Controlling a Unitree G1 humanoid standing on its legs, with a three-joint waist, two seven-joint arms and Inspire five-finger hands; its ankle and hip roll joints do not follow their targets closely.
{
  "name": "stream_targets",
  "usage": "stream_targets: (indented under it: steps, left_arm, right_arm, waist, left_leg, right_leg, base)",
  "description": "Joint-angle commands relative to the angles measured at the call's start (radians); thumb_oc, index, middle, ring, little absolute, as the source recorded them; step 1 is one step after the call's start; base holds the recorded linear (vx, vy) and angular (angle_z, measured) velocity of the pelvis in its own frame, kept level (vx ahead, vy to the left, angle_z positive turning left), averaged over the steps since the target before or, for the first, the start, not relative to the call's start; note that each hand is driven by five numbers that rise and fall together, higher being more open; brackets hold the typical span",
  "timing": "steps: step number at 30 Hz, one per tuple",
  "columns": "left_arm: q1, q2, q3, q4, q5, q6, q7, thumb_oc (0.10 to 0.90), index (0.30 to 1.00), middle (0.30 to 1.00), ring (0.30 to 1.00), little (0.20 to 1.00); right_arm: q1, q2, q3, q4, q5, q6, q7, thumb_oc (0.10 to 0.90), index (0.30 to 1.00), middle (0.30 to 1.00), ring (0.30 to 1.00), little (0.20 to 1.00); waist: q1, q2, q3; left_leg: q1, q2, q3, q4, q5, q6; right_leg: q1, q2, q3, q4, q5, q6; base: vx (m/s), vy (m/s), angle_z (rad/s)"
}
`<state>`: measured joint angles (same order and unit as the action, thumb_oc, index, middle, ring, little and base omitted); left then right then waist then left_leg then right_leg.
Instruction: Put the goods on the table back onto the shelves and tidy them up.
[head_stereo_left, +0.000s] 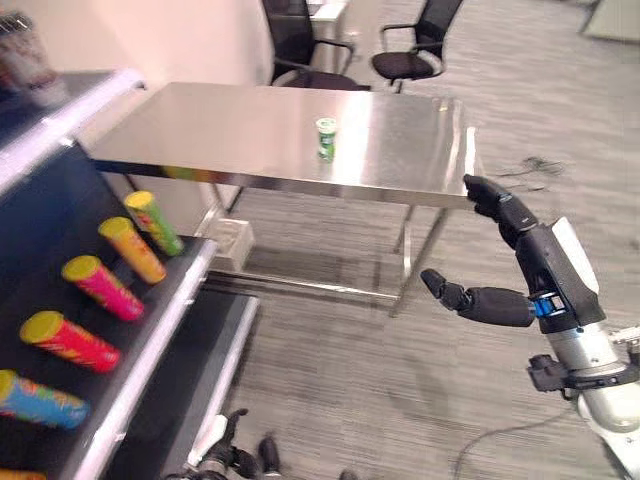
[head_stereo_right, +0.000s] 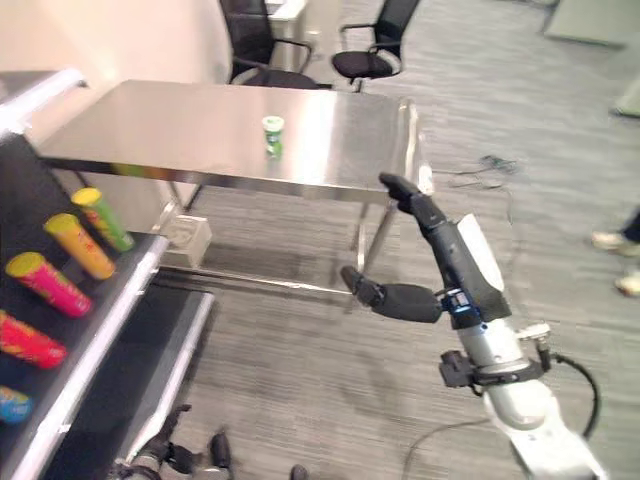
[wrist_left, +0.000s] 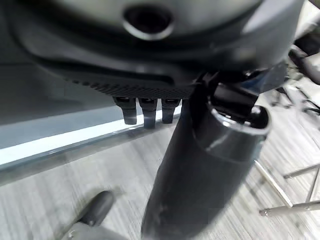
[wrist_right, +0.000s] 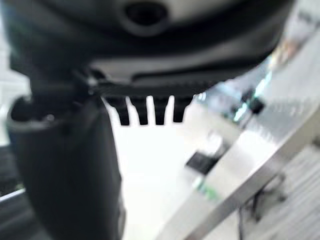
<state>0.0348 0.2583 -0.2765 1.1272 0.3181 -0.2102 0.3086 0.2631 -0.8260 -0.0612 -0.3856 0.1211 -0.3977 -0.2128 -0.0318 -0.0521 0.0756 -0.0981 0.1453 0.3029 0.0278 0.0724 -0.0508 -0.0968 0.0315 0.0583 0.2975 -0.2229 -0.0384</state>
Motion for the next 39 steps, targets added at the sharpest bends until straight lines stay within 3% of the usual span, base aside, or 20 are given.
stream_targets:
  steps: [1, 3, 6, 7, 9, 10, 11, 14, 17, 18, 21, 23, 26, 29, 30, 32, 34, 36, 37, 39]
  left_arm:
    - [-0.037, 0.001, -0.046, -0.082, 0.014, -0.022, 0.001, 0.8, 0.9, 0.9, 0.9, 0.9]
    - [-0.069, -0.001, -0.076, -0.09, 0.002, -0.025, -0.02, 0.8, 0.9, 0.9, 0.9, 0.9]
    - [-0.072, -0.003, -0.099, -0.096, -0.001, -0.023, -0.038, 0.8, 0.9, 0.9, 0.9, 0.9]
    - [-0.087, 0.001, -0.128, -0.11, 0.019, -0.026, -0.056, 0.8, 0.9, 0.9, 0.9, 0.9]
    - [-0.091, 0.004, -0.152, -0.126, 0.04, -0.04, -0.068, 0.8, 0.9, 0.9, 0.9, 0.9]
    - [-0.092, 0.008, -0.196, -0.141, 0.079, -0.06, -0.097, 0.8, 0.9, 0.9, 0.9, 0.9]
    - [-0.092, 0.008, -0.197, -0.141, 0.08, -0.06, -0.097, 0.8, 0.9, 0.9, 0.9, 0.9]
    - [-0.105, 0.01, -0.155, -0.105, 0.078, -0.048, -0.091, 0.8, 0.9, 0.9, 0.9, 0.9]
    - [-0.104, 0.004, -0.119, -0.066, 0.069, -0.033, -0.068, 0.8, 0.9, 0.9, 0.9, 0.9]
    - [-0.086, -0.006, -0.082, -0.058, 0.043, -0.03, -0.053, 0.8, 0.9, 0.9, 0.9, 0.9]
    - [-0.072, -0.024, -0.069, -0.06, 0.014, -0.032, -0.046, 0.8, 0.9, 0.9, 0.9, 0.9]
    - [-0.056, -0.039, -0.093, -0.066, 0.016, -0.032, -0.056, 0.8, 0.9, 0.9, 0.9, 0.9]
    - [-0.05, -0.02, -0.142, -0.108, 0.06, -0.034, -0.07, 0.8, 0.9, 0.9, 0.9, 0.9]
    - [-0.048, -0.009, -0.162, -0.131, 0.079, -0.028, -0.067, 0.8, 0.9, 0.9, 0.9, 0.9]
    - [-0.054, -0.012, -0.158, -0.142, 0.069, -0.022, -0.063, 0.8, 0.9, 0.9, 0.9, 0.9]
    - [-0.054, -0.012, -0.158, -0.142, 0.068, -0.022, -0.063, 0.8, 0.9, 0.9, 0.9, 0.9]
    - [-0.059, -0.028, -0.169, -0.131, 0.074, -0.031, -0.073, 0.8, 0.9, 0.9, 0.9, 0.9]
    - [-0.058, -0.038, -0.178, -0.118, 0.074, -0.034, -0.084, 0.8, 0.9, 0.9, 0.9, 0.9]
    - [-0.063, -0.039, -0.177, -0.105, 0.077, -0.026, -0.08, 0.8, 0.9, 0.9, 0.9, 0.9]
    - [-0.079, -0.041, -0.17, -0.089, 0.073, -0.02, -0.067, 0.8, 0.9, 0.9, 0.9, 0.9]
  right_arm:
    - [-0.098, 0.014, -0.078, -0.13, -0.071, -0.053, -0.079, 0.8, 0.9, 0.9, 0.9, 0.9]
    - [-0.138, 0.014, -0.068, -0.133, -0.139, -0.02, -0.099, 0.8, 0.9, 0.9, 0.9, 0.9]
    - [-0.177, 0.021, -0.055, -0.119, -0.165, -0.012, -0.118, 0.8, 0.9, 0.9, 0.9, 0.9]
    - [-0.21, 0.049, -0.037, -0.127, -0.185, -0.002, -0.135, 0.8, 0.9, 0.9, 0.9, 0.9]
    - [-0.221, 0.043, -0.04, -0.124, -0.183, -0.001, -0.13, 0.8, 0.9, 0.9, 0.9, 0.9]
    - [-0.233, 0.033, -0.057, -0.108, -0.176, 0.008, -0.128, 0.8, 0.9, 0.9, 0.9, 0.9]
    - [-0.232, 0.033, -0.058, -0.108, -0.176, 0.008, -0.128, 0.8, 0.9, 0.9, 0.9, 0.9]
    - [-0.231, 0.058, -0.066, -0.088, -0.181, 0.03, -0.127, 0.8, 0.9, 0.9, 0.9, 0.9]
    - [-0.21, 0.068, -0.067, -0.101, -0.196, 0.032, -0.12, 0.8, 0.9, 0.9, 0.9, 0.9]
    - [-0.191, 0.076, -0.068, -0.11, -0.198, 0.031, -0.111, 0.8, 0.9, 0.9, 0.9, 0.9]
    - [-0.197, 0.06, -0.081, -0.118, -0.203, 0.021, -0.106, 0.8, 0.9, 0.9, 0.9, 0.9]
    - [-0.207, 0.038, -0.094, -0.123, -0.188, 0.008, -0.098, 0.8, 0.9, 0.9, 0.9, 0.9]
    - [-0.19, 0.03, -0.104, -0.123, -0.163, 0.004, -0.091, 0.8, 0.9, 0.9, 0.9, 0.9]
    - [-0.166, 0.031, -0.102, -0.112, -0.128, 0.004, -0.08, 0.8, 0.9, 0.9, 0.9, 0.9]
    - [-0.146, 0.027, -0.084, -0.097, -0.08, 0.005, -0.058, 0.8, 0.9, 0.9, 0.9, 0.9]
    - [-0.146, 0.026, -0.085, -0.097, -0.078, 0.004, -0.057, 0.8, 0.9, 0.9, 0.9, 0.9]
    - [-0.121, 0.017, -0.097, -0.102, -0.029, -0.012, -0.02, 0.8, 0.9, 0.9, 0.9, 0.9]
    - [-0.125, 0.018, -0.109, -0.088, -0.013, -0.014, -0.023, 0.8, 0.9, 0.9, 0.9, 0.9]
    - [-0.138, 0.027, -0.095, -0.071, 0.004, -0.02, -0.034, 0.8, 0.9, 0.9, 0.9, 0.9]
    - [-0.149, 0.036, -0.077, -0.062, 0.006, -0.016, -0.037, 0.8, 0.9, 0.9, 0.9, 0.9]
  waist:
    - [0.032, -0.018, -0.056]
    - [0.002, -0.015, -0.027]
    - [-0.007, 0.005, -0.007]
    - [-0.013, 0.002, 0.002]
    - [-0.019, 0.008, 0.001]
    - [-0.033, 0.011, -0.002]
    - [-0.034, 0.015, 0.0]
    - [-0.05, 0.005, -0.01]
    - [-0.052, -0.009, -0.026]
    - [-0.043, -0.012, -0.044]
    - [-0.032, -0.006, -0.053]
    - [-0.008, -0.015, -0.059]
    - [0.003, -0.043, -0.052]
    - [0.005, -0.049, -0.035]
    - [0.018, -0.054, -0.024]
    - [0.015, -0.055, -0.026]
    - [0.021, -0.054, -0.031]
    - [0.032, -0.047, -0.035]
    - [0.048, -0.037, -0.034]
    - [0.055, -0.031, -0.034]
  left_leg:
    - [0.039, -0.053, 0.027, -0.1, 0.031, 0.008]
    - [0.121, -0.099, 0.036, -0.115, -0.016, 0.051]
    - [0.151, -0.098, 0.05, -0.115, -0.037, 0.067]
    - [0.179, -0.119, 0.07, -0.115, -0.077, 0.065]
    - [0.191, -0.117, 0.072, -0.115, -0.097, 0.055]
    - [0.213, -0.12, 0.063, -0.115, -0.126, 0.03]
    - [0.215, -0.116, 0.062, -0.115, -0.127, 0.03]
    - [0.276, -0.087, 0.049, -0.115, -0.164, -0.021]
    - [0.323, -0.067, 0.037, -0.113, -0.178, -0.036]
    - [0.338, -0.026, 0.024, -0.071, -0.185, -0.047]
    - [0.313, 0.027, 0.008, 0.003, -0.131, -0.07]
    - [0.236, 0.094, -0.03, 0.197, -0.05, -0.076]
    - [0.163, 0.139, -0.033, 0.391, 0.033, -0.061]
    - [0.106, 0.177, -0.024, 0.511, 0.039, -0.046]
    - [0.045, 0.125, -0.03, 0.501, -0.01, -0.026]
    - [0.042, 0.123, -0.032, 0.502, -0.012, -0.024]
    - [0.008, 0.09, 0.0, 0.334, -0.049, -0.029]
    - [-0.028, 0.092, 0.023, 0.155, -0.013, -0.052]
    - [-0.048, 0.103, 0.011, 0.016, 0.067, -0.077]
    - [-0.063, 0.123, 0.002, -0.066, 0.096, -0.091]
  right_leg:
    - [0.103, -0.133, 0.003, 0.04, 0.14, 0.198]
    - [-0.015, -0.164, 0.01, 0.289, 0.292, 0.219]
    - [-0.101, -0.165, -0.004, 0.416, 0.316, 0.201]
    - [-0.156, -0.226, -0.084, 0.371, 0.257, 0.19]
    - [-0.16, -0.237, -0.112, 0.287, 0.229, 0.187]
    - [-0.176, -0.246, -0.111, 0.083, 0.238, 0.202]
    - [-0.168, -0.243, -0.115, 0.071, 0.243, 0.202]
    - [-0.171, -0.261, -0.065, -0.251, 0.355, 0.256]
    - [-0.147, -0.257, -0.03, -0.254, 0.363, 0.258]
    - [-0.126, -0.227, -0.023, -0.213, 0.347, 0.244]
    - [-0.105, -0.185, -0.034, -0.197, 0.326, 0.217]
    - [-0.031, -0.147, -0.065, -0.224, 0.284, 0.171]
    - [0.033, -0.129, -0.086, -0.245, 0.245, 0.116]
    - [0.078, -0.113, -0.105, -0.243, 0.205, 0.087]
    - [0.103, -0.111, -0.105, -0.245, 0.192, 0.082]
    - [0.103, -0.114, -0.107, -0.244, 0.191, 0.084]
    - [0.113, -0.135, -0.134, -0.254, 0.188, 0.105]
    - [0.124, -0.147, -0.159, -0.26, 0.178, 0.119]
    - [0.133, -0.147, -0.166, -0.266, 0.174, 0.13]
    - [0.152, -0.156, -0.177, -0.265, 0.158, 0.139]
  base:
    - [0.22, 0.144, -0.7]
    - [0.27, 0.165, -0.38]
    - [0.16, 0.054, -0.01]
    - [0.26, 0.003, 0.04]
    - [0.32, -0.131, -0.06]
    - [0.31, -0.193, -0.03]
    - [0.33, -0.239, -0.02]
    - [0.33, -0.322, 0.29]
    - [0.29, -0.279, 0.25]
    - [0.4, -0.44, 0.4]
    - [0.19, -0.302, 0.09]
    - [0.22, -0.437, -0.05]
    - [0.16, -0.313, 0.23]
    - [0.14, -0.25, 0.33]
    - [0.1, -0.12, 0.4]
    - [0.08, -0.027, 0.41]
    - [0.19, 0.028, 0.14]
    - [0.21, 0.093, 0.42]
    - [0.17, 0.08, 0.71]
    - [0.22, 0.085, 0.29]
